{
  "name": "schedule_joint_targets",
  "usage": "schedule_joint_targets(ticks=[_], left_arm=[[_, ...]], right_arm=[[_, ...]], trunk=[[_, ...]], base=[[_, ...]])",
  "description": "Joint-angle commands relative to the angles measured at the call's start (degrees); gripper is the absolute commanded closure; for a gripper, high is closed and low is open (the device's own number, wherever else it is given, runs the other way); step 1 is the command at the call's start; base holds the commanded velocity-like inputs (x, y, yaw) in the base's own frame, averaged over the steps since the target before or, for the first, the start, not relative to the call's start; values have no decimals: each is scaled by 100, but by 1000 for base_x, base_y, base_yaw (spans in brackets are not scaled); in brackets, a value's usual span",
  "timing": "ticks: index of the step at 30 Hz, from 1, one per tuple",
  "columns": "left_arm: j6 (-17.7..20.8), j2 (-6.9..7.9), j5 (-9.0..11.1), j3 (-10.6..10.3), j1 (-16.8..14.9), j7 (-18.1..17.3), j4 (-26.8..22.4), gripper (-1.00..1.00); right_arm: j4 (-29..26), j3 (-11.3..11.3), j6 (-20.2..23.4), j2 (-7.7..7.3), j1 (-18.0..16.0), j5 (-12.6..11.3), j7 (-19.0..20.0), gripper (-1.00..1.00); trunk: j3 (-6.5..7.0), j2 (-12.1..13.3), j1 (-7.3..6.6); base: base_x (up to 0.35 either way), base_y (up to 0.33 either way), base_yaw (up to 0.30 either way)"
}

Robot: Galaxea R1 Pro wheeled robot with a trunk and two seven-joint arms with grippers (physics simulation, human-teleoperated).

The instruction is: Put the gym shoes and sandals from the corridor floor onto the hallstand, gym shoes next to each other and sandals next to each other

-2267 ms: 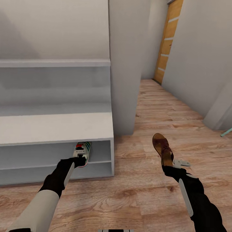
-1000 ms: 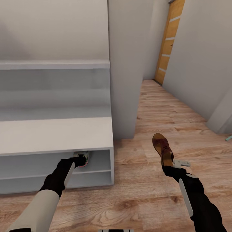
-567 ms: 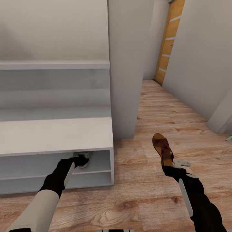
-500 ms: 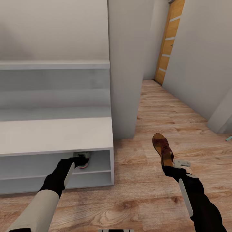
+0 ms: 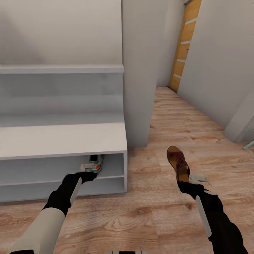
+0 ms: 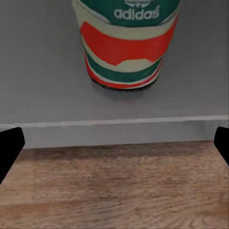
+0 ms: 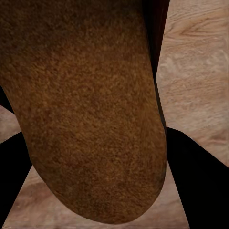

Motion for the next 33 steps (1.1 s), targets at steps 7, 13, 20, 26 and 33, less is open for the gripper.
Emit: schedule_joint_targets(ticks=[7,13,20,26,33], left_arm=[[26,-7,-30,24,-3,-28,-10,-100],[-145,-7,-28,31,1,-32,-9,-100],[-359,8,-14,47,10,-44,-6,-100],[-750,1,-11,45,40,-33,-5,-100],[-962,2,4,152,60,-36,3,-100]], right_arm=[[-7,-3,38,1,0,-9,3,100],[-7,-3,36,5,2,-9,2,100],[-9,-6,30,14,-3,-9,-3,100],[-13,-11,29,8,0,-9,-12,100],[-16,-11,21,13,-1,0,-37,100]], trunk=[[-5,-2,-5],[-5,-2,-5],[-5,-2,-5],[-5,-2,-5],[-5,-2,-5]], base=[[-311,149,0],[-216,262,0],[-214,279,0],[-233,256,0],[-237,249,0]])
